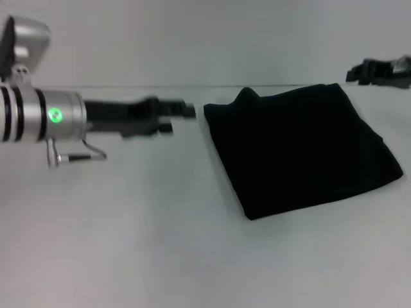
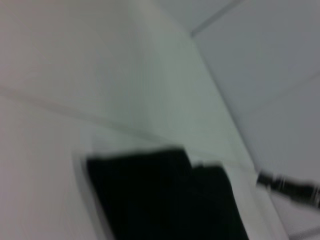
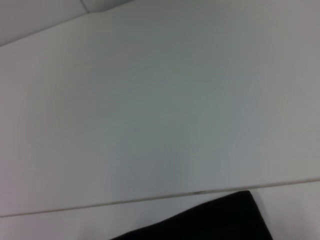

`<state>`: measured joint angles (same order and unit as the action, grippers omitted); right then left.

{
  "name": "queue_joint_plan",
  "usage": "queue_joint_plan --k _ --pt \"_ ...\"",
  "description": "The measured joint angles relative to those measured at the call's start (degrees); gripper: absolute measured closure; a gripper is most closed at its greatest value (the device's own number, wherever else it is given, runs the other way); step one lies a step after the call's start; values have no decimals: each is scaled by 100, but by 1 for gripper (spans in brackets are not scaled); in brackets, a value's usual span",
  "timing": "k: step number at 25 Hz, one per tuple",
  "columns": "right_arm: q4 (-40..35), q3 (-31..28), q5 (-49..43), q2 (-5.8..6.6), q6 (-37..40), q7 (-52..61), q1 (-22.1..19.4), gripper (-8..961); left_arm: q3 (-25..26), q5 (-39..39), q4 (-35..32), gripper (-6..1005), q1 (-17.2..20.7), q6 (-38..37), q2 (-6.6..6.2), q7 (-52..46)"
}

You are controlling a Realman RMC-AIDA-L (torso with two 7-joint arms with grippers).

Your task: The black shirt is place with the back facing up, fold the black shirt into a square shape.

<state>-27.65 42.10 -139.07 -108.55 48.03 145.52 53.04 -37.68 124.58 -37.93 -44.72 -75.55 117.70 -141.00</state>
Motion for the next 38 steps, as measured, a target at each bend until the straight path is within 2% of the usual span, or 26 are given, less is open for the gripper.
queue_joint_plan --k 3,6,13,18,22,26,38 --pt "-285 3 0 182 511 250 9 662 -49 155 281 247 17 -303 53 -290" --pt "-485 9 -6 233 774 352 -14 659 -56 153 624 246 105 -438 113 -411" --pt "-564 19 -171 252 901 388 -13 652 -56 137 1067 246 164 -633 240 -610" --pt "-569 7 -226 249 892 389 9 647 -138 141 1469 247 23 -68 502 -631" --pt "-571 -5 -226 249 863 389 19 643 -109 43 1769 247 -108 405 643 -643" --pt "-574 2 -223 238 807 389 24 639 -104 -43 2151 247 -290 926 660 -643" --pt "-566 -34 -190 238 795 390 10 627 -181 -55 2286 247 -466 1449 675 -556"
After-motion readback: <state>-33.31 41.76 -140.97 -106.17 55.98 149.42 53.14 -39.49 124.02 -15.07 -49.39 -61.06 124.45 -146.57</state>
